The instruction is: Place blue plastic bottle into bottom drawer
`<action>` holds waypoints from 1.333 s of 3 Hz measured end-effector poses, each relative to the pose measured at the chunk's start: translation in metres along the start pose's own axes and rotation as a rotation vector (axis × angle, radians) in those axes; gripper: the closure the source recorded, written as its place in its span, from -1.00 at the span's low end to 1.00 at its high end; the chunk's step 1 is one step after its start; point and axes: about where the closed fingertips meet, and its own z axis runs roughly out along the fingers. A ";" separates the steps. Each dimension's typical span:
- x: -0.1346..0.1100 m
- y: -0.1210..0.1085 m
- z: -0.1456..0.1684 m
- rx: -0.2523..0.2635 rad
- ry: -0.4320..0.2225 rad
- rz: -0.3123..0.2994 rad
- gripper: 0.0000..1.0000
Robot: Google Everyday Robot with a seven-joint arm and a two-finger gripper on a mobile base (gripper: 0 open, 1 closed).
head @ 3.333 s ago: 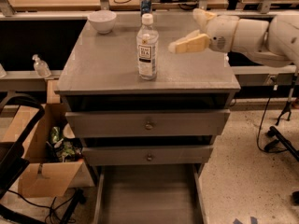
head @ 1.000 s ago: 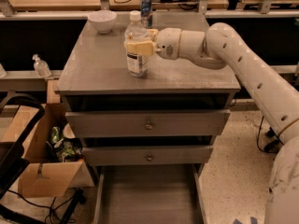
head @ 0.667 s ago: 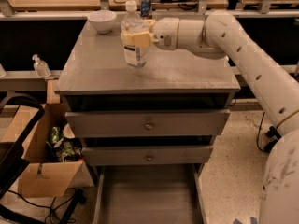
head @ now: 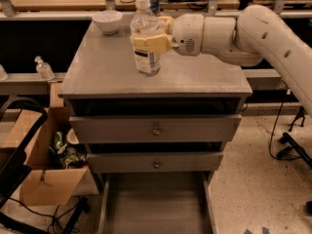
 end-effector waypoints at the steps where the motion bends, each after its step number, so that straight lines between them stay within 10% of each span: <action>1: 0.008 0.051 -0.028 0.012 -0.029 -0.015 1.00; 3: 0.099 0.156 -0.104 0.114 -0.039 -0.028 1.00; 4: 0.118 0.157 -0.132 0.170 -0.013 -0.017 1.00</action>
Offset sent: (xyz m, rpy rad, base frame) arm -0.2116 -0.1358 -0.1609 -0.0239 0.0309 -0.2062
